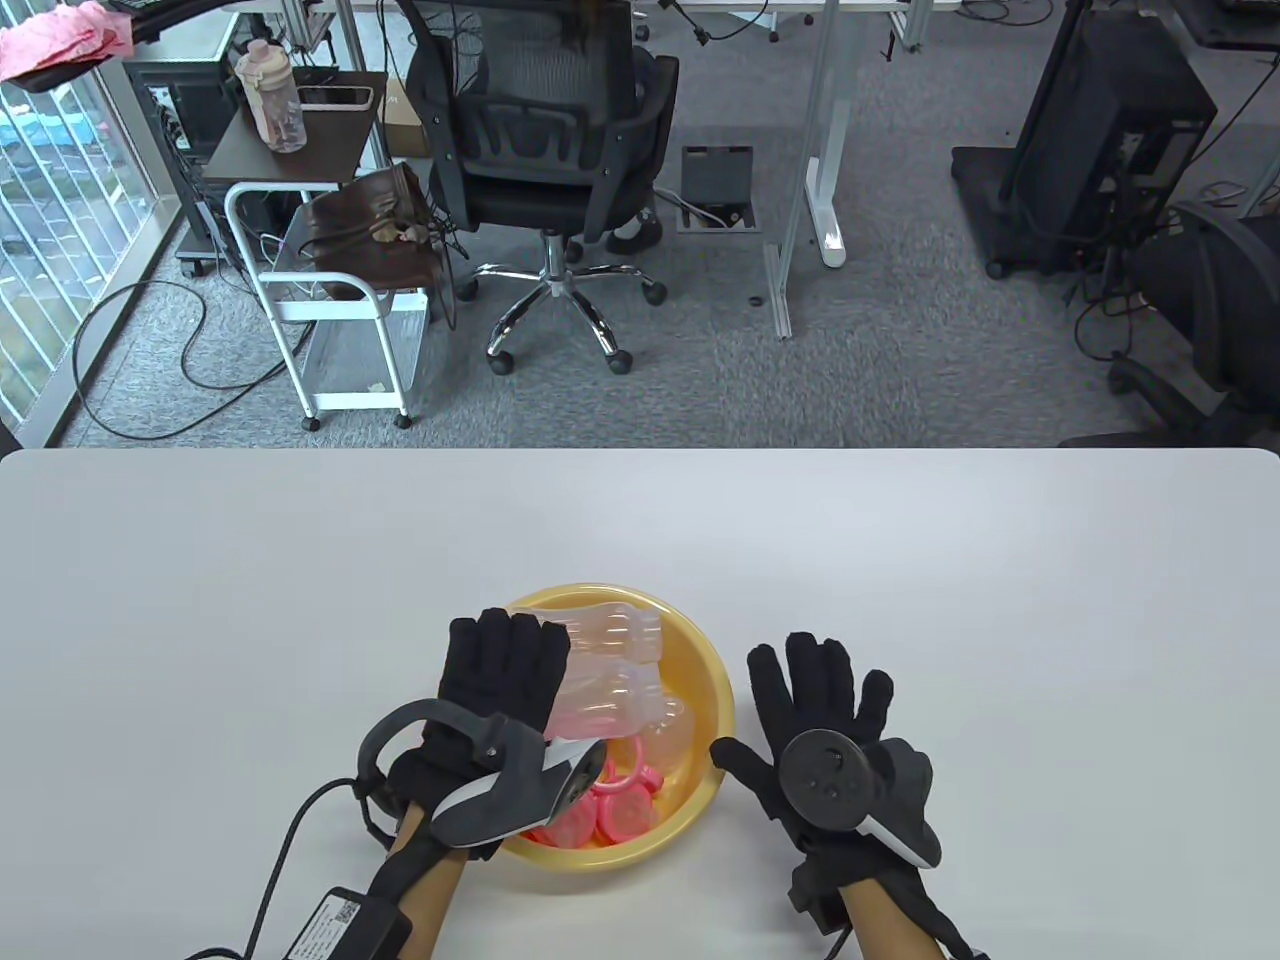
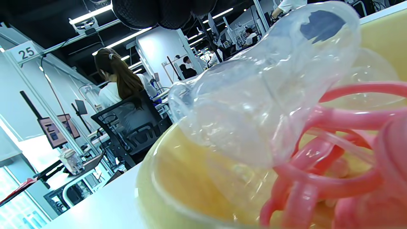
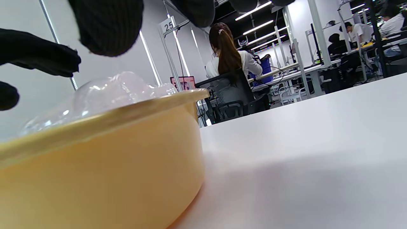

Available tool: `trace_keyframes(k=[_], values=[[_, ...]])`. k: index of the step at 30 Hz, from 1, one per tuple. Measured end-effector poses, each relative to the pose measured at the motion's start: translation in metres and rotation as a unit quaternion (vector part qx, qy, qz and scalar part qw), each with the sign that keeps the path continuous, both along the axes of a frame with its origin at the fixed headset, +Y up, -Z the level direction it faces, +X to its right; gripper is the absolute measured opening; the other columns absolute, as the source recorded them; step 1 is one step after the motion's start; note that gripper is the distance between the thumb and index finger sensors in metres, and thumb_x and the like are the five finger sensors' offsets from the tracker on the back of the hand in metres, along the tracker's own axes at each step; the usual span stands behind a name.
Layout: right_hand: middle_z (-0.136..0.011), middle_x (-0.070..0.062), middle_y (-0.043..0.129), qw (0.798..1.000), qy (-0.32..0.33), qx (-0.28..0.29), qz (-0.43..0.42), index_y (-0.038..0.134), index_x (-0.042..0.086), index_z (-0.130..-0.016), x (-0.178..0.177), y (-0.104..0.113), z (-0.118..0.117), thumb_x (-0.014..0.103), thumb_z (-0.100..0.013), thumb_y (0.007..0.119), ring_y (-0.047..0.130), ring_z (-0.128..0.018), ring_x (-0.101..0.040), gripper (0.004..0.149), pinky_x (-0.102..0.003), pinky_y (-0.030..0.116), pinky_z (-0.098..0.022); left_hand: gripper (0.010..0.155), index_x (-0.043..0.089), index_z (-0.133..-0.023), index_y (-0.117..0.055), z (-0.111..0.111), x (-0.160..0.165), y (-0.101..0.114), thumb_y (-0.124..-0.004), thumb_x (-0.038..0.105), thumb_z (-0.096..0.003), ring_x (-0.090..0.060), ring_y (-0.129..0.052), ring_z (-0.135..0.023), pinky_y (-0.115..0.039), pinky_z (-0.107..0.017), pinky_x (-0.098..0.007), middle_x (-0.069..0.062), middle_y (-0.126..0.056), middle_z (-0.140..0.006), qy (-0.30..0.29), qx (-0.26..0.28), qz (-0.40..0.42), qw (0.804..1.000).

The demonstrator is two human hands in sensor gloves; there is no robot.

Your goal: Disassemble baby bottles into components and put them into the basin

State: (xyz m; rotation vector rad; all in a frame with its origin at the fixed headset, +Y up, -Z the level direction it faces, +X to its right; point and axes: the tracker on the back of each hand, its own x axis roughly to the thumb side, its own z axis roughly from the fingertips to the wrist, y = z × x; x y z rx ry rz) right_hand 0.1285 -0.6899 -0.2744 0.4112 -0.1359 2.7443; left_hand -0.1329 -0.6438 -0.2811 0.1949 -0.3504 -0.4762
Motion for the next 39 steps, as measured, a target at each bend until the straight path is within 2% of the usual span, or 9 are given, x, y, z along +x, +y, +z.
trace_keyframes(k=[4,8,11,15,17,19,24,32,39], values=[[-0.119,-0.029,0.019,1.0,0.021,0.007,0.018,0.034,0.014,-0.118,-0.007,0.0,0.002,0.055,-0.054,0.068,0.025,-0.108,-0.063,0.083,-0.082,0.012,-0.067,0.1,0.014,-0.114,-0.045,0.003,-0.025,0.001,-0.055,0.073,-0.0346,-0.042,-0.058,-0.112,-0.042,-0.081,-0.065,-0.016,-0.052,-0.118,0.025,0.004,0.021,0.999],[-0.119,-0.029,0.019,0.999,0.032,0.008,0.031,0.034,0.014,-0.118,-0.011,-0.001,0.002,0.055,-0.054,0.068,0.025,-0.108,-0.063,0.083,-0.082,0.013,-0.067,0.101,0.013,-0.115,-0.043,0.011,-0.054,-0.002,-0.055,0.074,-0.0349,-0.043,-0.056,-0.112,-0.041,-0.08,-0.066,-0.017,-0.05,-0.118,0.049,0.007,0.12,0.992],[-0.119,-0.029,0.019,0.999,0.038,0.009,0.038,0.034,0.014,-0.118,-0.013,-0.002,0.002,0.055,-0.054,0.067,0.025,-0.108,-0.063,0.083,-0.082,0.012,-0.067,0.102,0.013,-0.115,-0.041,0.016,-0.069,-0.015,-0.055,0.073,-0.0352,-0.044,-0.055,-0.112,-0.04,-0.08,-0.066,-0.018,-0.049,-0.118,0.05,0.021,0.155,0.986],[-0.119,-0.03,0.019,0.998,0.046,0.011,0.044,0.033,0.014,-0.118,-0.016,-0.002,0.004,0.056,-0.054,0.067,0.025,-0.108,-0.063,0.083,-0.082,0.013,-0.067,0.101,0.013,-0.114,-0.047,0.032,-0.086,-0.045,-0.055,0.075,-0.0347,-0.043,-0.063,-0.11,-0.047,-0.078,-0.066,-0.018,-0.056,-0.117,0.034,0.083,0.225,0.97],[-0.119,-0.03,0.019,0.998,0.049,0.011,0.047,0.033,0.014,-0.118,-0.017,-0.002,0.004,0.056,-0.054,0.067,0.025,-0.108,-0.063,0.084,-0.082,0.013,-0.067,0.101,0.011,-0.115,-0.044,0.028,-0.092,-0.051,-0.057,0.072,-0.0354,-0.046,-0.057,-0.111,-0.041,-0.079,-0.067,-0.02,-0.052,-0.117,0.029,0.002,0.217,0.976],[-0.119,-0.03,0.019,0.998,0.05,0.012,0.049,0.033,0.014,-0.118,-0.018,-0.002,0.004,0.056,-0.054,0.067,0.025,-0.108,-0.063,0.084,-0.082,0.013,-0.067,0.102,0.013,-0.115,-0.041,0.028,-0.097,-0.052,-0.053,0.075,-0.0351,-0.043,-0.057,-0.112,-0.043,-0.079,-0.065,-0.017,-0.05,-0.118,0.048,0.017,0.203,0.978],[-0.119,-0.03,0.019,0.997,0.057,0.009,0.057,0.033,0.014,-0.118,-0.021,-0.004,0.005,0.056,-0.054,0.067,0.025,-0.108,-0.063,0.084,-0.082,0.013,-0.067,0.102,0.014,-0.116,-0.04,0.024,-0.098,-0.055,-0.054,0.075,-0.0349,-0.043,-0.055,-0.113,-0.04,-0.08,-0.065,-0.017,-0.048,-0.119,0.052,-0.018,0.261,0.964],[-0.119,-0.03,0.019,0.995,0.063,0.011,0.071,0.033,0.014,-0.118,-0.024,-0.003,0.004,0.056,-0.054,0.067,0.025,-0.108,-0.063,0.084,-0.082,0.013,-0.067,0.105,0.011,-0.117,-0.034,0.026,-0.093,-0.055,-0.054,0.074,-0.0353,-0.045,-0.053,-0.113,-0.04,-0.079,-0.066,-0.02,-0.046,-0.12,0.035,-0.034,0.258,0.965],[-0.119,-0.03,0.018,0.996,0.06,0.014,0.06,0.033,0.014,-0.118,-0.021,-0.001,0.007,0.056,-0.054,0.067,0.025,-0.108,-0.063,0.084,-0.082,0.013,-0.067,0.104,0.013,-0.117,-0.035,0.03,-0.088,-0.054,-0.054,0.075,-0.0349,-0.042,-0.056,-0.113,-0.042,-0.08,-0.065,-0.018,-0.048,-0.119,0.02,-0.012,0.26,0.965]])
